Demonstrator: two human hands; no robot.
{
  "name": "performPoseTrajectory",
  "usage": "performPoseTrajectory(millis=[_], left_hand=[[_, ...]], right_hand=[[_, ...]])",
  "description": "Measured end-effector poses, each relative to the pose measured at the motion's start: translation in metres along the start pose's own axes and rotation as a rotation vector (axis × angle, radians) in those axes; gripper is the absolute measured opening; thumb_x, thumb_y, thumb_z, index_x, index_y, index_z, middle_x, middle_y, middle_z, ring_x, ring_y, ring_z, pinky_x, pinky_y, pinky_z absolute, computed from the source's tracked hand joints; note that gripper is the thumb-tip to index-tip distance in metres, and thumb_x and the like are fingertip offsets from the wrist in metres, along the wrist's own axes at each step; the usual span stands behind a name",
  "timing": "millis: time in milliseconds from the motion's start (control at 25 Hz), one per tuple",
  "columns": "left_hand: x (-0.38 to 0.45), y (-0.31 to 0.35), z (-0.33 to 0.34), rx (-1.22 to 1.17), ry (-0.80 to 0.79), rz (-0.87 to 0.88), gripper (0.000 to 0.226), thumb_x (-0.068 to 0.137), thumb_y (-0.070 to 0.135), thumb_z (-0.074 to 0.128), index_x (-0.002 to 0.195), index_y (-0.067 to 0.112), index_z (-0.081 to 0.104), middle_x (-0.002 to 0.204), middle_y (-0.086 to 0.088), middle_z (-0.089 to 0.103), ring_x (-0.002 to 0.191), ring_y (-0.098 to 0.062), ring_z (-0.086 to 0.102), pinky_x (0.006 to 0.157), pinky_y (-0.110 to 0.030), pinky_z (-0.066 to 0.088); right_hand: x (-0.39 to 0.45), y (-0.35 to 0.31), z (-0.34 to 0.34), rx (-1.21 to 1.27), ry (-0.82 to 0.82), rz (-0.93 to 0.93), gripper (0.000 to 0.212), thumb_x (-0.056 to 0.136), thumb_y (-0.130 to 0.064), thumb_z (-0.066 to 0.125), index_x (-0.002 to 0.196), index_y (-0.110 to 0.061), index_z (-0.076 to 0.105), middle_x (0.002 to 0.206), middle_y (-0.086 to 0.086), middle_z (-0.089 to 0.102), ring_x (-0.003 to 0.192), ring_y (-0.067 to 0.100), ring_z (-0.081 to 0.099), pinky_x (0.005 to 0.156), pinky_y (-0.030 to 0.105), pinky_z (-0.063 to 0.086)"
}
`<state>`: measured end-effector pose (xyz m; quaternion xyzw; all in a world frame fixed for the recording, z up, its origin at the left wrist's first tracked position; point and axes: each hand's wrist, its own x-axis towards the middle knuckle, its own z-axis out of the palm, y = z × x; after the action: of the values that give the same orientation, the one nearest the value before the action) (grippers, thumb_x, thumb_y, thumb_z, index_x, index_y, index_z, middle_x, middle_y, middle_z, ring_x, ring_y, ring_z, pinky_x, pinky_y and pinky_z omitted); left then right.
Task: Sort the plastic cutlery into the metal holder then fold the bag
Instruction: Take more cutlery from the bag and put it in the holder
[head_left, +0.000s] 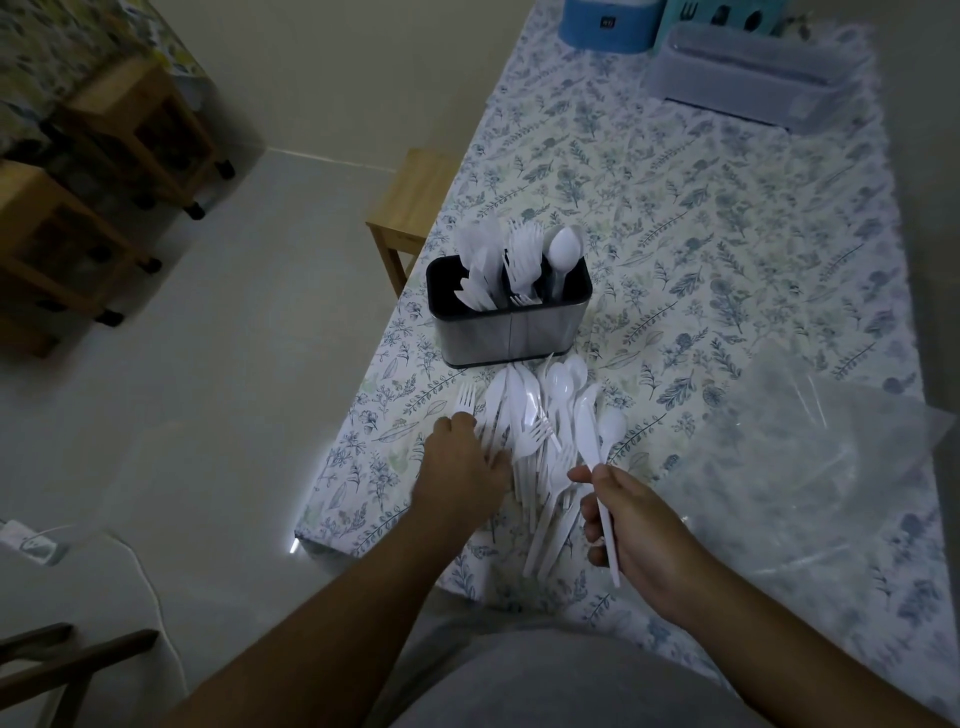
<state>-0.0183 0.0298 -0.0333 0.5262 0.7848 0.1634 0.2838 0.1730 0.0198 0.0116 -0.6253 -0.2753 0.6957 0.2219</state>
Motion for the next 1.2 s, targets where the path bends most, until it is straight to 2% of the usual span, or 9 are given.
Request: performPoseTrajectory(millis=[160,240,440,600,720,840,960,1080,1200], left_hand=[[0.006,0.009,-0.002,0.02,0.033,-0.048,0.057,0.089,0.043,0.065,0.131,0.008,0.048,0.121,-0.009,0.052,0.106,-0.021,0.054,0.087,-0.037,0.054],[0.006,0.011,-0.004,-0.005,0.037,-0.003,0.051,0.089,0.041,0.067,0.126,0.01,0.05,0.116,-0.006,0.052,0.101,-0.019,0.055,0.083,-0.033,0.053],[-0.006,0.005,0.002,0.167,-0.147,0.079,0.022,0.094,0.03,0.064,0.106,0.013,0.061,0.105,-0.005,0.06,0.083,-0.012,0.055,0.068,-0.022,0.044],[-0.012,0.023,0.007,0.005,-0.161,0.087,0.014,0.097,0.028,0.061,0.102,0.015,0.063,0.094,0.002,0.064,0.081,-0.011,0.063,0.065,-0.018,0.048],[-0.014,0.038,0.003,-0.092,-0.113,0.071,0.028,0.094,0.042,0.062,0.106,0.017,0.063,0.095,0.003,0.062,0.082,-0.006,0.059,0.066,-0.016,0.047],[-0.003,0.022,0.0,0.057,-0.037,-0.007,0.061,0.087,0.05,0.067,0.128,0.009,0.05,0.119,-0.007,0.052,0.109,-0.019,0.053,0.087,-0.031,0.049],[0.003,0.013,0.0,0.19,-0.067,-0.079,0.085,0.078,0.064,0.069,0.135,0.006,0.043,0.125,-0.01,0.048,0.116,-0.024,0.049,0.094,-0.038,0.049],[0.006,0.022,0.005,0.276,-0.071,-0.046,0.092,0.073,0.07,0.069,0.133,0.006,0.042,0.124,-0.01,0.049,0.116,-0.025,0.051,0.093,-0.039,0.05],[0.01,0.03,0.008,0.325,-0.083,-0.052,0.082,0.075,0.063,0.07,0.128,0.006,0.045,0.121,-0.01,0.054,0.112,-0.027,0.056,0.091,-0.041,0.052]], right_hand=[[0.0,0.0,-0.002,0.017,0.001,-0.01,0.031,0.109,-0.028,0.041,0.112,-0.015,0.069,0.071,0.004,0.049,0.06,0.015,0.044,0.053,0.031,0.037],[-0.001,0.002,-0.003,0.032,-0.001,-0.009,0.031,0.109,-0.028,0.041,0.112,-0.015,0.069,0.073,0.004,0.05,0.059,0.015,0.043,0.053,0.031,0.037],[0.0,0.002,-0.007,0.048,0.02,-0.008,0.032,0.109,-0.03,0.041,0.114,-0.014,0.068,0.074,0.004,0.051,0.057,0.014,0.043,0.051,0.03,0.038],[0.0,0.002,-0.008,0.078,0.01,-0.029,0.032,0.109,-0.029,0.04,0.115,-0.015,0.068,0.073,0.003,0.052,0.054,0.012,0.043,0.051,0.03,0.037],[0.0,0.002,-0.007,0.071,0.011,-0.038,0.032,0.108,-0.03,0.041,0.115,-0.015,0.067,0.072,0.003,0.052,0.053,0.012,0.043,0.051,0.03,0.037],[-0.002,0.003,-0.01,0.077,0.008,-0.033,0.033,0.109,-0.031,0.04,0.115,-0.015,0.068,0.075,0.005,0.052,0.056,0.014,0.044,0.052,0.03,0.037],[-0.003,0.004,-0.01,0.071,0.015,-0.02,0.034,0.109,-0.032,0.04,0.114,-0.015,0.068,0.077,0.007,0.053,0.059,0.015,0.045,0.052,0.031,0.039],[-0.003,0.005,-0.011,0.07,0.015,-0.022,0.034,0.108,-0.034,0.04,0.113,-0.016,0.069,0.078,0.007,0.055,0.059,0.015,0.046,0.053,0.031,0.04],[-0.003,0.005,-0.012,0.074,0.01,-0.021,0.034,0.108,-0.033,0.04,0.11,-0.017,0.07,0.076,0.005,0.055,0.059,0.015,0.045,0.054,0.032,0.039]])
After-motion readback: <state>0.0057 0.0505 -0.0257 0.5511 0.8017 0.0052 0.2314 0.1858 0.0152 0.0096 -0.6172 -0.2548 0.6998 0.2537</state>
